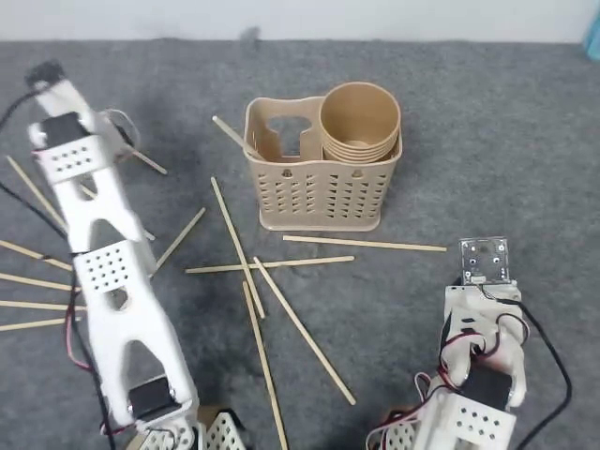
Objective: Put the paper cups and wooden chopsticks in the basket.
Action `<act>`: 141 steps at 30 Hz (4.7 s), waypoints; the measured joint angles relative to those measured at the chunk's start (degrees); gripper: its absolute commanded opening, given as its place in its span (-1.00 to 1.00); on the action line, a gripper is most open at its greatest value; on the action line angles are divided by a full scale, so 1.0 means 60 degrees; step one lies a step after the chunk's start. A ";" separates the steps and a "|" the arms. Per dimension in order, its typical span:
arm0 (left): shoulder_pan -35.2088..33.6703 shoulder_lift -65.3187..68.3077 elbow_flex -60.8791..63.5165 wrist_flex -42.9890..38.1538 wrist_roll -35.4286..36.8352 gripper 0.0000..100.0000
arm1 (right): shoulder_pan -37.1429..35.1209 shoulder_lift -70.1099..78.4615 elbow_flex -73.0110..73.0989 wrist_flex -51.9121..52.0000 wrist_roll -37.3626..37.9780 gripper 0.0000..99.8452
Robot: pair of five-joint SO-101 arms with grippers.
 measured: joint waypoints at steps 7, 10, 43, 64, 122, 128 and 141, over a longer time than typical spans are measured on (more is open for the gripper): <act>0.0015 -0.0337 0.0132 -0.0220 0.0103 -0.64 | 0.0015 0.0000 0.0000 0.0000 0.0000 -0.98; -0.0029 -0.0337 0.0791 -0.1524 0.0645 -0.48 | 0.0000 0.0000 0.0000 0.0000 0.0000 -0.98; 0.0073 0.0557 0.2608 -0.3267 0.0952 -0.98 | 0.0000 0.0000 0.0000 0.0000 0.0000 -0.98; -0.1304 0.0601 0.0234 0.0015 0.0982 -0.98 | 0.0000 0.0000 0.0000 0.0000 0.0571 -0.98; -0.1260 -1.5121 2.1978 -0.5582 -0.2769 -0.66 | 0.0000 0.0000 0.0000 0.0249 0.0601 -0.98; -0.1114 -1.5121 2.0835 -0.5582 -0.2769 -0.86 | 0.0000 0.0000 0.0000 0.0308 0.0601 -0.98; -0.0381 -1.0901 1.6498 -0.5187 -0.2799 -0.88 | 0.0000 0.0000 0.0000 0.0308 0.0601 -0.98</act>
